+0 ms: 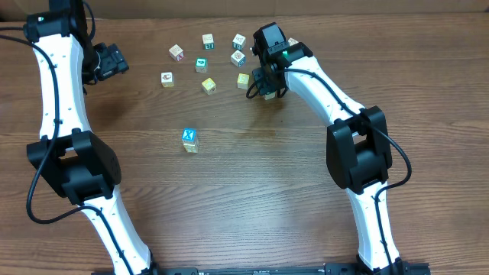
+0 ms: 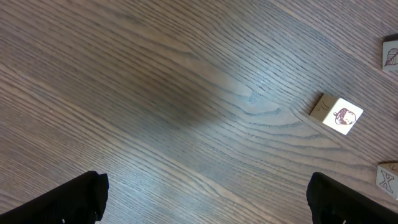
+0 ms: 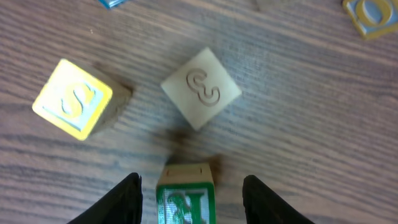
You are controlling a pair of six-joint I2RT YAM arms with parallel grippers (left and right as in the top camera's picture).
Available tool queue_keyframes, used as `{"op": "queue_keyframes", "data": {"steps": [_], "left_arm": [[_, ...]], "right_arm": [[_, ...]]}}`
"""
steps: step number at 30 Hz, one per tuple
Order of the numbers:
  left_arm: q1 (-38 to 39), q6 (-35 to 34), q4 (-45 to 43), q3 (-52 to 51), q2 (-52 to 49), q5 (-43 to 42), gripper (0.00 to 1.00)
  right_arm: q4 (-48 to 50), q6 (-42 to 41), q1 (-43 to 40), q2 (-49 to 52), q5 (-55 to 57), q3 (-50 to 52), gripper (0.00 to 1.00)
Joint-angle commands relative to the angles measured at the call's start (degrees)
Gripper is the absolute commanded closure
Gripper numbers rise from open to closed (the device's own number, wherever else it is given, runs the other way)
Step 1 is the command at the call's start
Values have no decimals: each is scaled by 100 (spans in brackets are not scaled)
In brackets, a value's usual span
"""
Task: Form a tower
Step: 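Close the right gripper on the green R block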
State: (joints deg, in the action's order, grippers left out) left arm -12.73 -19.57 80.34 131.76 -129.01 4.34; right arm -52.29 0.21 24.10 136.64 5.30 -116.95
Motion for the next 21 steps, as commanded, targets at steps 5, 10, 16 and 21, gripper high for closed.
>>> {"op": "queue_keyframes", "data": {"steps": [5, 10, 16, 21], "left_arm": [[52, -59, 0, 70, 35, 11, 0], [52, -59, 0, 70, 35, 11, 0], [52, -59, -2, 70, 35, 11, 0], [52, -59, 0, 70, 35, 11, 0]], "right_arm": [[-55, 7, -7, 17, -133, -42, 50], [55, 7, -15, 17, -129, 76, 50], [-31, 7, -17, 17, -131, 118, 51], [-72, 4, -17, 17, -131, 151, 51]]}}
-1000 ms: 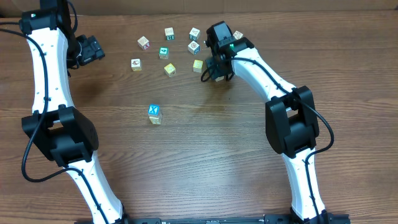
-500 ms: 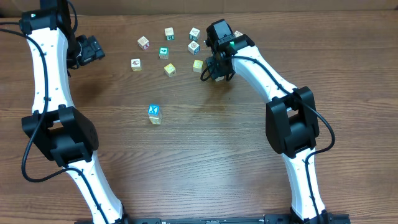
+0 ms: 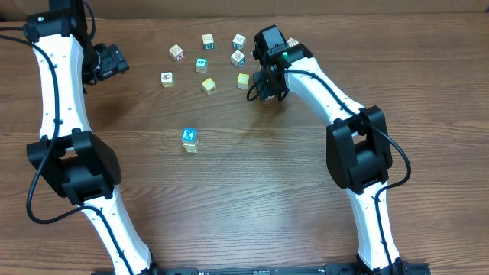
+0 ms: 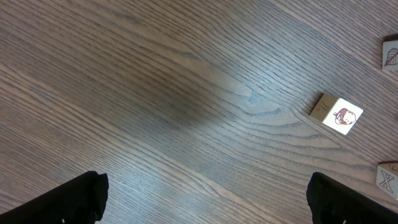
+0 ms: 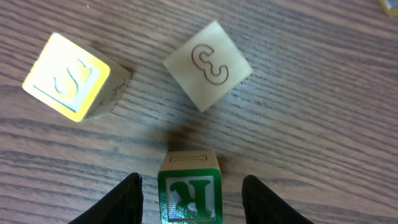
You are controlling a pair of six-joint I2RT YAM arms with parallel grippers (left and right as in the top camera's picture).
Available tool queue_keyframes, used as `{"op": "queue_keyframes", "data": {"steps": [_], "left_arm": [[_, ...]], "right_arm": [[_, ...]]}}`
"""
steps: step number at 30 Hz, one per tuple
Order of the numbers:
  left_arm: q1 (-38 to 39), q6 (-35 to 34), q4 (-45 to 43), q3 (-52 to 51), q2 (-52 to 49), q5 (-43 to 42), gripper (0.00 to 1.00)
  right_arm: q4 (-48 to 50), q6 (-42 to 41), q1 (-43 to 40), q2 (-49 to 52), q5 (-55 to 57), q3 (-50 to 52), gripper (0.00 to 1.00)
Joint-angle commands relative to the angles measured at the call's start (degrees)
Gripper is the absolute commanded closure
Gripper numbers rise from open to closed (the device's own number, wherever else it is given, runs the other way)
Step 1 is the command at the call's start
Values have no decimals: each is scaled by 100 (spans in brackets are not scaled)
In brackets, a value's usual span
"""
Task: Form a tower
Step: 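Close the right gripper on the green R block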
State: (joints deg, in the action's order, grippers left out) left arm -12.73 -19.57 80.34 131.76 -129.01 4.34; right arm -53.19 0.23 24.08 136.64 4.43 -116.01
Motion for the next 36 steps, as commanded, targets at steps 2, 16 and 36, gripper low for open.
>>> {"op": "queue_keyframes", "data": {"steps": [2, 16, 36], "left_arm": [[52, -59, 0, 70, 35, 11, 0], [52, -59, 0, 70, 35, 11, 0], [52, -59, 0, 70, 35, 11, 0]], "right_arm": [[20, 4, -15, 17, -44, 57, 51], [-33, 2, -15, 22, -44, 57, 64], [-33, -85, -15, 59, -42, 57, 57]]}}
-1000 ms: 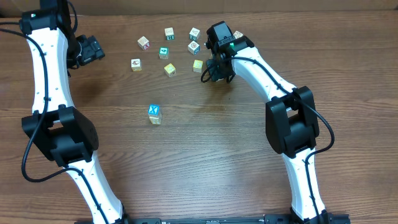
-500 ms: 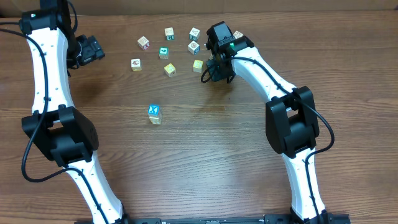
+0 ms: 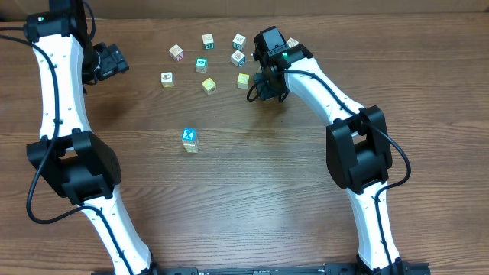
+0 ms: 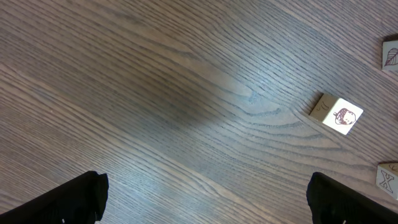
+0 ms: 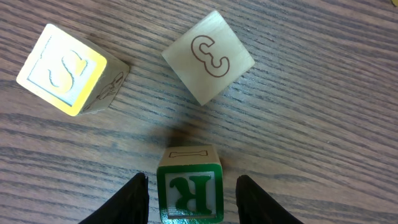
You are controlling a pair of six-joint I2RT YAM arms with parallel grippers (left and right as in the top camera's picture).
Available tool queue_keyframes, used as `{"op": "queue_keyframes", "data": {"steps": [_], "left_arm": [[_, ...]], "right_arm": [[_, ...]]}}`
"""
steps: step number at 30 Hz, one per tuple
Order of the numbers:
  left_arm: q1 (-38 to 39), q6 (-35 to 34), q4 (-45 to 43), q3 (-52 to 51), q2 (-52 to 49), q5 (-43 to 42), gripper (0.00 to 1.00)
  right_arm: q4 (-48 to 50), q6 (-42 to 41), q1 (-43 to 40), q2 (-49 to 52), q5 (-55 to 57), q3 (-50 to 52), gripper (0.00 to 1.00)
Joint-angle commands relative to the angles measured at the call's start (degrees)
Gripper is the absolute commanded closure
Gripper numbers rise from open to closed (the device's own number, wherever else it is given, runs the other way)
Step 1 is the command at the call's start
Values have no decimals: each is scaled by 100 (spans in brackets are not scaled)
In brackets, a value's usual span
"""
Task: Form a tower
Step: 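Close the right gripper on the green R block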
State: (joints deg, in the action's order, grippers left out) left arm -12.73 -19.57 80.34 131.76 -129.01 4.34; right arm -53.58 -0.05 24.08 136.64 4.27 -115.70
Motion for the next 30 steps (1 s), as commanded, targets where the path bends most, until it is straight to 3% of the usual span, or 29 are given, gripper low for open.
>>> {"op": "queue_keyframes", "data": {"steps": [1, 24, 30], "left_arm": [[52, -59, 0, 70, 35, 11, 0], [52, -61, 0, 70, 35, 11, 1], [52, -59, 0, 70, 35, 13, 0]], "right_arm": [[9, -57, -15, 74, -26, 26, 57], [-31, -162, -13, 98, 15, 26, 57], [-26, -162, -15, 98, 15, 26, 64]]}}
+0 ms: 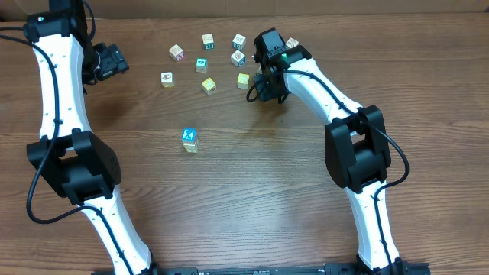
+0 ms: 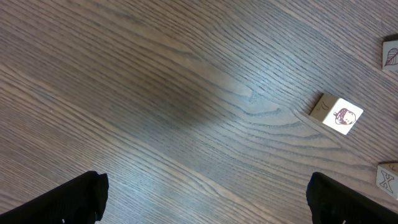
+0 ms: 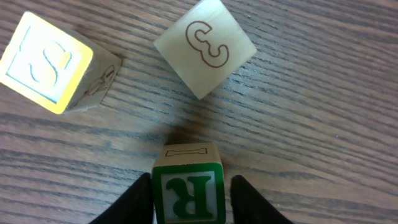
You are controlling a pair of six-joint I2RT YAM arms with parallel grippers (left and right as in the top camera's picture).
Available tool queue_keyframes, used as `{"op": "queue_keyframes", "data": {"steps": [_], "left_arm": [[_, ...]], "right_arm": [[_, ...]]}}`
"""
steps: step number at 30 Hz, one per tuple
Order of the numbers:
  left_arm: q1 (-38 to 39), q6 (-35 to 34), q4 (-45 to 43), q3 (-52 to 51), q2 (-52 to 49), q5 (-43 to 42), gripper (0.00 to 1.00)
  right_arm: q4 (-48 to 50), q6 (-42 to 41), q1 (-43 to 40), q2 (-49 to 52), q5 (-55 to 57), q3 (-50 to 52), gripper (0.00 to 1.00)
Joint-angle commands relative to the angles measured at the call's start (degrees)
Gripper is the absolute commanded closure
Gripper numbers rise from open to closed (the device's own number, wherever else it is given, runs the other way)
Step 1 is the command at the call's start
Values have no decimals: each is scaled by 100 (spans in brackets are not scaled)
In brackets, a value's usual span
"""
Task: Form a tower
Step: 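Close the right gripper on the green R block, then lift and carry the R block with the right gripper toward the stack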
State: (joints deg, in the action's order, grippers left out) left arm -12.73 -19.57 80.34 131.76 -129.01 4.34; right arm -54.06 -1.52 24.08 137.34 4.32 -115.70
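A green R block (image 3: pixel 188 190) sits on the wooden table between the fingers of my right gripper (image 3: pixel 191 199). The jaws stand narrow around it, the left finger (image 3: pixel 142 200) against its side, a sliver of gap at the right one. In the overhead view the right gripper (image 1: pixel 264 88) hides this block. A blue X block (image 1: pixel 190 136) rests on top of another block at the table's middle. My left gripper (image 1: pixel 113 61) hangs open at the far left over bare wood, its fingertips (image 2: pixel 81 198) wide apart.
A plain block with a 3 (image 3: pixel 205 46) and a yellow S block (image 3: pixel 53 62) lie just beyond the R block. Several more loose blocks (image 1: pixel 203 53) are scattered at the back. A face-picture block (image 2: pixel 337 114) shows in the left wrist view.
My right gripper's jaws have narrowed round the green R block and the wrist has come lower, so the block looks larger. The left arm and the other blocks have not moved.
My right gripper stood wide open with the green R block at the frame's bottom edge between its fingers. It then sat lower and more centred over the block. After that the jaws were narrower, and now they stand almost against the block's sides.
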Motion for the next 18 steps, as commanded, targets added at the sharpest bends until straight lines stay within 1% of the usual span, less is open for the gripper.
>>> {"op": "queue_keyframes", "data": {"steps": [1, 3, 6, 10, 18], "left_arm": [[52, -59, 0, 70, 35, 11, 0], [52, -59, 0, 70, 35, 13, 0], [52, -59, 0, 70, 35, 11, 0], [52, -61, 0, 70, 35, 13, 0], [52, -59, 0, 70, 35, 13, 0]], "right_arm": [[33, -15, -15, 28, 9, 26, 65], [66, -17, -13, 28, 9, 26, 67], [79, -66, -13, 26, 9, 24, 75], [-70, -326, -9, -59, 2, -57, 77], [-407, -623, -7, -732, -17, -258, 80]]}}
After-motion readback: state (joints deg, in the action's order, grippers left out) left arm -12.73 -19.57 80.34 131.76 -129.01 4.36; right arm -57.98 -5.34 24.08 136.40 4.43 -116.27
